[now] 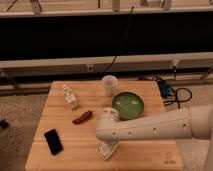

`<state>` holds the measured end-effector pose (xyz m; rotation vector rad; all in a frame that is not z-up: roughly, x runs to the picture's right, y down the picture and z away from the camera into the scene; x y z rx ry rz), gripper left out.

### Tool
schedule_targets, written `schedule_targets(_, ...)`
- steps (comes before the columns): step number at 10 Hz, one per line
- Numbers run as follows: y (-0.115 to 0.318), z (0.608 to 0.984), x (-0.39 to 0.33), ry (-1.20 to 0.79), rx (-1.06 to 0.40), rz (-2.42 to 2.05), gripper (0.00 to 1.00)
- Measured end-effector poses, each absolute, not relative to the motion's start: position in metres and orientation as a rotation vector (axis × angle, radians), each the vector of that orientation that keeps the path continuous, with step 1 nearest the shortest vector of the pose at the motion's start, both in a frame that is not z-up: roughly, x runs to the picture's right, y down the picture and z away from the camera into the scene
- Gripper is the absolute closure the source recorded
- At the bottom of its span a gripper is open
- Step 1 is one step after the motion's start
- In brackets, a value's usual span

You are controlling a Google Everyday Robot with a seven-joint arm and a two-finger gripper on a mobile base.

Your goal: Wipe the white sponge on the table

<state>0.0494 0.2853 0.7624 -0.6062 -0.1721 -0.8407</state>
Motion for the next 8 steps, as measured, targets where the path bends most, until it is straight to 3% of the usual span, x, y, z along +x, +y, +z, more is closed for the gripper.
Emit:
schedule_targets(3,0.270,0.773,0.081,-0.099,-0.624,-0.796,1.00)
schedule_targets(8,0.228,0.802,0.068,-0.051,-0.612,-0.829,1.00)
